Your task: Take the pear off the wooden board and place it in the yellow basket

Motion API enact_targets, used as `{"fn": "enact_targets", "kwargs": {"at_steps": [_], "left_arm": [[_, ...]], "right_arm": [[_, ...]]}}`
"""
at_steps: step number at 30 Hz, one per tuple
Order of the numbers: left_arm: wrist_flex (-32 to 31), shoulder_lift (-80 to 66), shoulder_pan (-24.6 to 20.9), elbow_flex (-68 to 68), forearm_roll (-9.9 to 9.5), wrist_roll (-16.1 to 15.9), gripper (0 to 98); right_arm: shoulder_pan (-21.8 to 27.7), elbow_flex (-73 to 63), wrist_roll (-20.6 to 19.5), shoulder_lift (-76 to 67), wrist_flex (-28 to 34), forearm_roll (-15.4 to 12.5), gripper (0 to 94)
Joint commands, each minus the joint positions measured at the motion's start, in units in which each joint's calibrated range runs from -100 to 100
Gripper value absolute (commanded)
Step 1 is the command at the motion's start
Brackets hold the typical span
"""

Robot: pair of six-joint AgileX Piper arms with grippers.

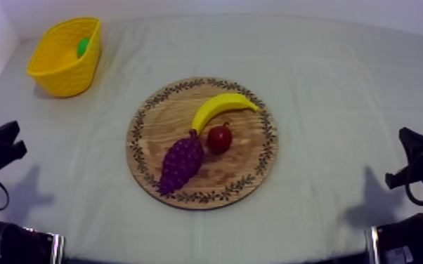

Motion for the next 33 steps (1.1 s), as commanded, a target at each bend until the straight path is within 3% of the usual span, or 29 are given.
{"fn": "enact_targets", "kwargs": {"at_steps": [1, 10, 19, 29, 33], "left_arm": [[-0.7, -2.7, -0.3, 3.8, -0.42, 0.5, 0.0], [-6.9, -10.8, -1.7, 11.7, -1.63, 0.7, 0.0], [-4.4, -18.3, -3.0, 12.4, -2.13, 0.3, 0.0], [-4.2, -20.0, -3.1, 12.8, -2.12, 8.5, 0.0], [-4.2, -20.0, -3.1, 12.9, -2.12, 9.7, 0.0]], "right_arm": [[0.0, 0.0, 0.0, 0.0, 0.0, 0.0, 0.4], [0.0, 0.0, 0.0, 0.0, 0.0, 0.0, 0.4], [0.0, 0.0, 0.0, 0.0, 0.0, 0.0, 0.4], [0.0, 0.0, 0.0, 0.0, 0.0, 0.0, 0.4], [0.0, 0.0, 0.0, 0.0, 0.0, 0.0, 0.4]]}}
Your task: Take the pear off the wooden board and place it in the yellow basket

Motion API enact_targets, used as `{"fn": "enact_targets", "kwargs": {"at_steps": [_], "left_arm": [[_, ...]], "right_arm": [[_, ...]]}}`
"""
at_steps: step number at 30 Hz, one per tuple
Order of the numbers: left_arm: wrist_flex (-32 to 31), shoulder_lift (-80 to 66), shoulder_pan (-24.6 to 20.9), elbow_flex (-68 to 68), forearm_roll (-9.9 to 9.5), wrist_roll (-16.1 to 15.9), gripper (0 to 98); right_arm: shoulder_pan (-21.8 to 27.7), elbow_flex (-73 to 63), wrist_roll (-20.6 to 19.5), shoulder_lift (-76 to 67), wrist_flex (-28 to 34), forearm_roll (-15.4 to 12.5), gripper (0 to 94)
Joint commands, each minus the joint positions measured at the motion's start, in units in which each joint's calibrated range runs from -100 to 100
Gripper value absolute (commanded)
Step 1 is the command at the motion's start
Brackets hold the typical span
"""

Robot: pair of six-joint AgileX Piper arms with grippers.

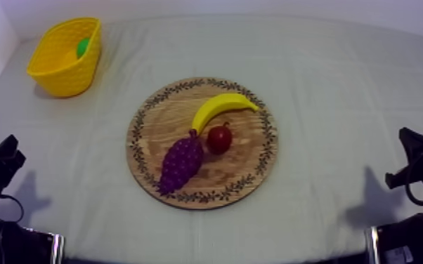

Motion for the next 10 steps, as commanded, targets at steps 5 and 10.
{"fn": "enact_targets", "kwargs": {"at_steps": [5, 10], "left_arm": [[0.0, 0.0, 0.0, 0.0, -0.04, 0.7, 0.0], [0.0, 0.0, 0.0, 0.0, -0.04, 0.8, 0.0]], "right_arm": [[0.0, 0.0, 0.0, 0.0, 0.0, 0.0, 0.4], [0.0, 0.0, 0.0, 0.0, 0.0, 0.0, 0.4]]}}
